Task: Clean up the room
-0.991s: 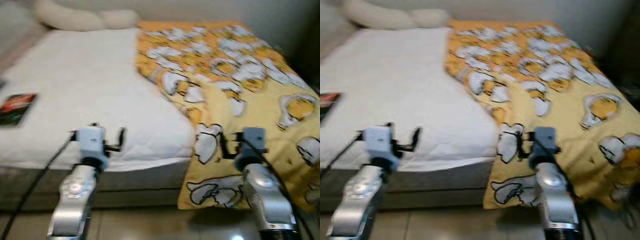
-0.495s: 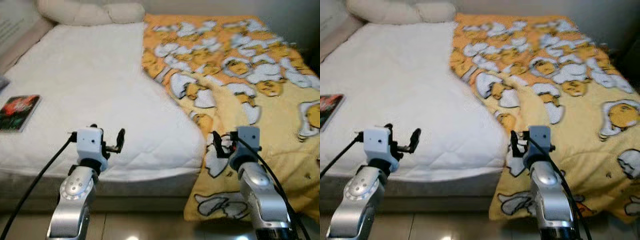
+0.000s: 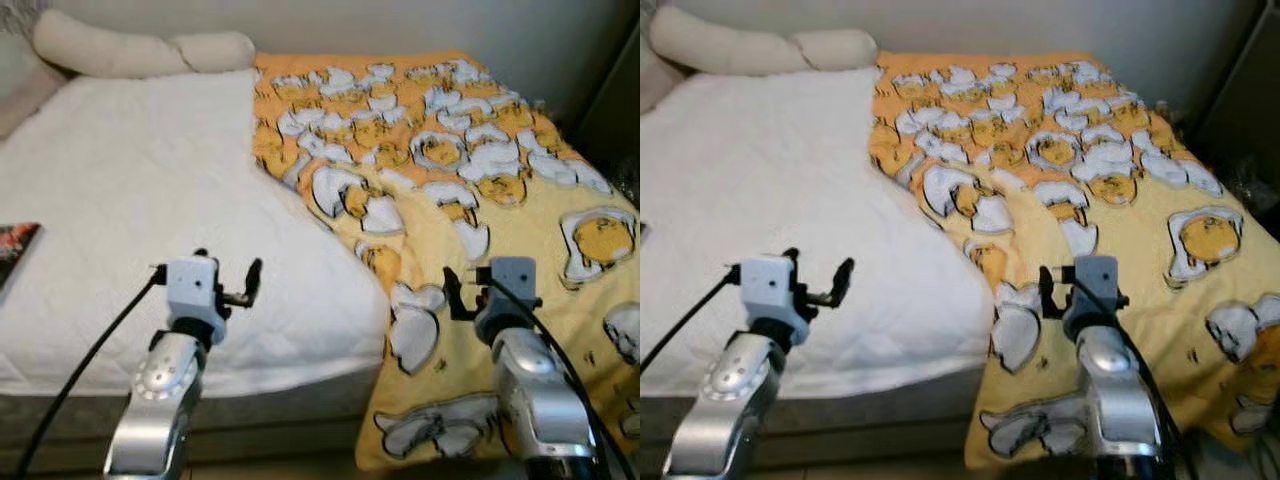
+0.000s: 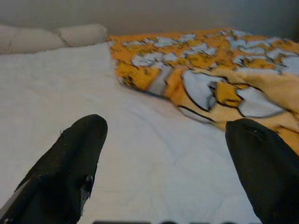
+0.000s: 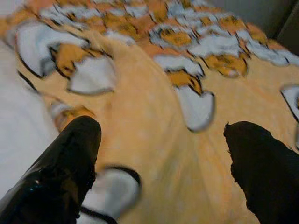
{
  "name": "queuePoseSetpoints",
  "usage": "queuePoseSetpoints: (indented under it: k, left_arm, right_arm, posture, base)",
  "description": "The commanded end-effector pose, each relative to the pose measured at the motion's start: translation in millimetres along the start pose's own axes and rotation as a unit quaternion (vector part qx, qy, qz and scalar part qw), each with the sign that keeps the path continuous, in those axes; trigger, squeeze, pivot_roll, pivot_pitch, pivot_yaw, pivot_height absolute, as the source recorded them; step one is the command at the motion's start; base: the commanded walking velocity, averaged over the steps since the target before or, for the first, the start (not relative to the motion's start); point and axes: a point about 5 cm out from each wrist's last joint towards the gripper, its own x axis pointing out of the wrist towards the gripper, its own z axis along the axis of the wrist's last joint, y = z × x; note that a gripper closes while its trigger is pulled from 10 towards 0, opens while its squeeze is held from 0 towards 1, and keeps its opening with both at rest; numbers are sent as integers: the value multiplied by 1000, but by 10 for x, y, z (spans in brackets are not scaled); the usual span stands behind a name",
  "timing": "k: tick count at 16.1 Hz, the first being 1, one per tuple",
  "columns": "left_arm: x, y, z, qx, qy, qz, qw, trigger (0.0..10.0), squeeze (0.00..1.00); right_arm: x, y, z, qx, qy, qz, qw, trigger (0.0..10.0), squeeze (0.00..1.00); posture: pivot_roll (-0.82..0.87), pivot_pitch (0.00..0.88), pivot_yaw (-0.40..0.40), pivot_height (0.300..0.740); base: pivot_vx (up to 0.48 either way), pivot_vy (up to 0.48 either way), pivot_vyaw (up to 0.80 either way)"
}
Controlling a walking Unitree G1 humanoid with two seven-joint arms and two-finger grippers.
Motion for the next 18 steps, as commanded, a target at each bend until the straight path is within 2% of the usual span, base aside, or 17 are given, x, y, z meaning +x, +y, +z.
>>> queuePoseSetpoints:
  k: [1,5,7,8,10,11,12,14,16,18]
  left_arm:
    - [-19,66,-8,6,3,10,1000,10000,0]
    - [-26,67,-13,10,3,8,1000,10000,0]
    - [-27,69,-18,21,6,8,1000,10000,0]
    - [-23,47,-41,34,15,-5,999,10000,0]
    - [-23,15,-51,47,19,-22,998,10000,0]
    - [-17,-17,-49,61,21,-49,997,10000,0]
    - [-21,-31,-50,68,23,-67,995,10000,0]
    - [-35,-23,-43,78,28,-88,993,10000,0]
    - [-84,35,-1,102,37,-130,986,10000,0]
    - [-120,69,43,115,42,-156,980,10000,0]
  right_arm:
    - [15,89,27,2,-3,14,1000,10000,0]
    - [27,101,27,-1,-5,18,1000,10000,0]
    - [74,54,49,7,-10,19,1000,10000,0]
    - [116,37,59,22,-8,34,999,10000,1000]
    - [176,12,51,20,1,42,999,10000,1000]
    - [354,-183,41,37,14,-1,999,10000,1000]
    - [443,-288,40,49,21,-23,998,10000,1000]
    - [523,-377,42,61,28,-34,997,10000,1000]
    - [640,-559,45,84,49,-64,993,10000,1000]
    - [685,-627,17,84,75,-73,991,10000,1000]
  posture:
    - [43,0,4,740]
    - [50,0,7,740]
    - [53,0,8,740]
    - [63,0,19,740]
    - [63,0,19,740]
    - [70,0,42,740]
    - [72,0,47,740]
    - [87,0,55,740]
    - [140,0,71,740]
    - [166,0,86,740]
  base:
    - [300,0,0]
    - [291,0,0]
    - [120,0,0]
    - [0,0,0]
    - [0,0,0]
    - [0,0,0]
    - [0,0,0]
    - [0,0,0]
    - [0,0,0]
    - [0,0,0]
